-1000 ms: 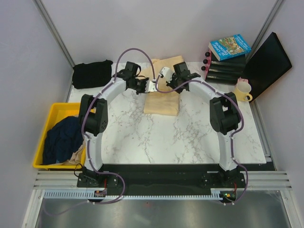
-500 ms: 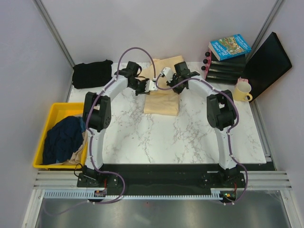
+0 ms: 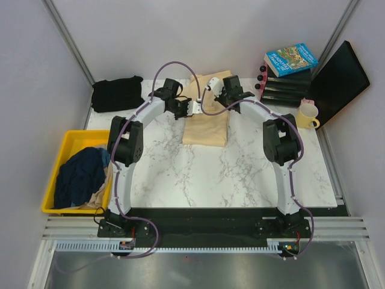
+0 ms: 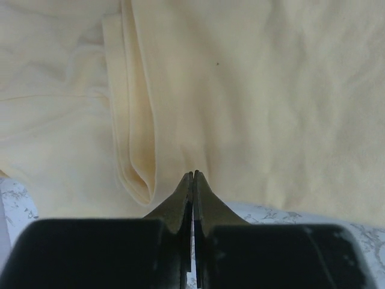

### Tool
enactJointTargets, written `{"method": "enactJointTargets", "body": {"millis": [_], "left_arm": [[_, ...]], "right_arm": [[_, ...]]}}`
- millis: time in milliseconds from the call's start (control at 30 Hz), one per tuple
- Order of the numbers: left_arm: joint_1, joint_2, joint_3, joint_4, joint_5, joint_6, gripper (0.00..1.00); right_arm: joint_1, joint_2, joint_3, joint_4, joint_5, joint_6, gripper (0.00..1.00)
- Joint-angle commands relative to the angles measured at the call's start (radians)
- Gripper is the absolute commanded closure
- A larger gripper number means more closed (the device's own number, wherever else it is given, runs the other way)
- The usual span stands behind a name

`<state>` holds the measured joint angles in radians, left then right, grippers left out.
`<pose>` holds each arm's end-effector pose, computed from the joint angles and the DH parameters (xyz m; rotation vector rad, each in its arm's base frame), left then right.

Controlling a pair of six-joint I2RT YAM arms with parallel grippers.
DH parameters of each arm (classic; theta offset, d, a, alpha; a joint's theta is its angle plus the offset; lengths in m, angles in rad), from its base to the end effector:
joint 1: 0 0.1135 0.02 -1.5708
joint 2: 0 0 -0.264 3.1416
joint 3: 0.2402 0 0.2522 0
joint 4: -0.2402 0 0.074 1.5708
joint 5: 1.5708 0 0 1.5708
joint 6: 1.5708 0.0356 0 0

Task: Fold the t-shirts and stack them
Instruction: Fold the folded rectangular tshirt in 1/3 of the way

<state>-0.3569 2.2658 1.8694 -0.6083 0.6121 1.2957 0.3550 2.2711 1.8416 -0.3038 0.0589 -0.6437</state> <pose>0.4553 -0.1916 0.1900 1.8753 1.4341 -0.3532 0.4876 0.1785 0.1946 -1.0805 2.0442 -0.2154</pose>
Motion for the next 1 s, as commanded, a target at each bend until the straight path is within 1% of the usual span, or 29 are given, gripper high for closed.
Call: {"method": "enactJointTargets", "body": {"millis": [0, 33, 67, 100, 133, 167, 200, 300, 400, 433, 533, 567, 633, 667, 700, 767, 800, 833, 867, 933, 967], "left_arm": [[-0.048, 0.009, -0.016, 0.105, -0.054, -0.070, 0.98], [-0.053, 0.011, -0.032, 0.123, -0.063, -0.075, 0.98], [-0.056, 0.011, -0.041, 0.146, -0.102, -0.081, 0.98], [-0.060, 0.009, -0.055, 0.215, -0.130, -0.091, 0.98], [-0.065, 0.009, -0.082, 0.246, -0.156, -0.098, 0.98], [-0.068, 0.011, -0.094, 0.284, -0.201, -0.102, 0.98], [-0.070, 0.011, -0.108, 0.342, -0.221, -0.111, 0.98], [-0.077, 0.015, -0.154, 0.430, -0.284, -0.102, 0.98], [-0.094, 0.011, -0.237, 0.527, -0.366, -0.099, 0.98], [-0.103, 0.006, -0.252, 0.594, -0.406, -0.107, 0.98], [-0.113, -0.015, -0.279, 0.685, -0.463, -0.162, 0.98], [-0.113, -0.025, -0.280, 0.690, -0.468, -0.185, 0.98], [-0.113, -0.067, -0.302, 0.703, -0.476, -0.193, 0.98], [-0.113, -0.086, -0.312, 0.705, -0.473, -0.194, 0.98], [-0.113, -0.110, -0.340, 0.705, -0.469, -0.193, 0.98], [-0.113, -0.191, -0.380, 0.700, -0.443, -0.185, 0.98], [-0.111, -0.222, -0.435, 0.699, -0.434, -0.176, 0.98], [-0.109, -0.289, -0.462, 0.688, -0.399, -0.162, 0.91], [-0.108, -0.322, -0.527, 0.668, -0.388, -0.129, 0.85], [-0.100, -0.394, -0.591, 0.644, -0.336, -0.090, 0.72], [-0.096, -0.455, -0.646, 0.615, -0.318, -0.078, 0.70]], "right_arm": [[0.018, -0.078, -0.001, 0.094, 0.025, -0.004, 1.00], [0.018, -0.084, 0.001, 0.077, 0.015, -0.004, 1.00], [0.018, -0.088, 0.010, 0.060, -0.019, -0.004, 1.00], [0.018, -0.093, 0.018, 0.034, -0.045, -0.013, 1.00], [0.018, -0.105, 0.027, -0.033, -0.056, -0.020, 1.00], [0.018, -0.113, 0.028, -0.066, -0.129, -0.031, 1.00], [0.018, -0.122, 0.030, -0.122, -0.149, -0.040, 1.00], [0.018, -0.188, -0.016, -0.162, -0.169, -0.054, 1.00], [0.016, -0.249, -0.085, -0.164, -0.157, -0.071, 1.00], [0.016, -0.261, -0.097, -0.166, -0.157, -0.073, 1.00], [0.016, -0.301, -0.143, -0.210, -0.182, -0.077, 1.00], [0.016, -0.311, -0.150, -0.228, -0.195, -0.077, 1.00], [0.018, -0.338, -0.180, -0.287, -0.246, -0.082, 0.93], [0.016, -0.349, -0.194, -0.303, -0.260, -0.086, 0.87], [0.016, -0.372, -0.211, -0.326, -0.271, -0.085, 0.71], [0.018, -0.400, -0.275, -0.342, -0.300, -0.096, 0.52], [0.016, -0.427, -0.298, -0.343, -0.304, -0.102, 0.41], [0.018, -0.441, -0.339, -0.347, -0.304, -0.109, 0.38], [0.018, -0.467, -0.357, -0.347, -0.303, -0.119, 0.33], [0.018, -0.490, -0.401, -0.347, -0.304, -0.123, 0.31], [0.018, -0.508, -0.415, -0.345, -0.307, -0.129, 0.30]]}}
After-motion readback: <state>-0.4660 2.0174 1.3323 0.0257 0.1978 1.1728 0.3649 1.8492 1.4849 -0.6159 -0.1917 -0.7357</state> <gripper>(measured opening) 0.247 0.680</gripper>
